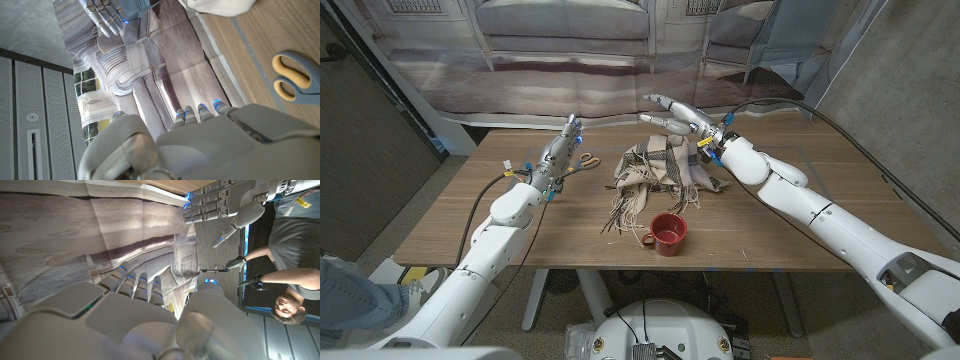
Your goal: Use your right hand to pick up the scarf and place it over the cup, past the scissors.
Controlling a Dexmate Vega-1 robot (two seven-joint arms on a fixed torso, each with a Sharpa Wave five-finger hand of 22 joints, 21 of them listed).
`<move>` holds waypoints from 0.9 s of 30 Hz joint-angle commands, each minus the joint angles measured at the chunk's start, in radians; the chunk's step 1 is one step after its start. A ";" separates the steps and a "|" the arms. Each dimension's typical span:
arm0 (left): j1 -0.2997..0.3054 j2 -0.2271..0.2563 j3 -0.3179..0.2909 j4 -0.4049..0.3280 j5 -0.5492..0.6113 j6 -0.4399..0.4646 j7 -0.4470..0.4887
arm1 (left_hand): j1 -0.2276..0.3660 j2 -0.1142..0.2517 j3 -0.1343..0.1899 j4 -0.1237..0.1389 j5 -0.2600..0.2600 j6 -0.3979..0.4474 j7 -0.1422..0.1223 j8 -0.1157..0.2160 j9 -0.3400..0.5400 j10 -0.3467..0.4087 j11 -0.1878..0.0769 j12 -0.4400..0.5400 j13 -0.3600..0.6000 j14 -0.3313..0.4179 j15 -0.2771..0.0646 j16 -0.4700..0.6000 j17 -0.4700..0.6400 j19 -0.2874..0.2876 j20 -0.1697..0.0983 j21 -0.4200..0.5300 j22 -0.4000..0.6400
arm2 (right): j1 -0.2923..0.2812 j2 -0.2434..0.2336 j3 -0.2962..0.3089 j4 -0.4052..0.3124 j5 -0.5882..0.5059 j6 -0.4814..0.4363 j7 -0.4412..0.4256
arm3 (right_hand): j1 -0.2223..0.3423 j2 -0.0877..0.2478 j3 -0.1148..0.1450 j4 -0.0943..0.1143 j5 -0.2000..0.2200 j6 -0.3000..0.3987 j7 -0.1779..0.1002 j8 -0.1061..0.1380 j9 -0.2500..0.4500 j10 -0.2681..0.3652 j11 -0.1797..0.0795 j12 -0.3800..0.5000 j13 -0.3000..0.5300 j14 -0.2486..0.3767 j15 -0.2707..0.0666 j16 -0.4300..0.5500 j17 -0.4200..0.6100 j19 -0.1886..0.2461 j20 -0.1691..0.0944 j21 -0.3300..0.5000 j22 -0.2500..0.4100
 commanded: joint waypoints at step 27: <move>0.010 0.006 -0.001 -0.019 0.005 0.007 0.014 | 0.013 0.006 -0.017 -0.001 0.010 0.014 -0.001 -0.004 0.005 0.004 -0.002 -0.003 0.003 0.006 -0.001 -0.002 0.003 -0.051 0.013 -0.006 0.003 | 0.027 -0.020 -0.039 -0.045 -0.113 -0.078 0.032 | 0.039 -0.021 -0.006 -0.034 0.015 -0.077 -0.021 -0.020 0.003 -0.030 0.004 -0.006 0.005 0.005 0.084 0.003 0.003 0.001 0.130 0.002 0.001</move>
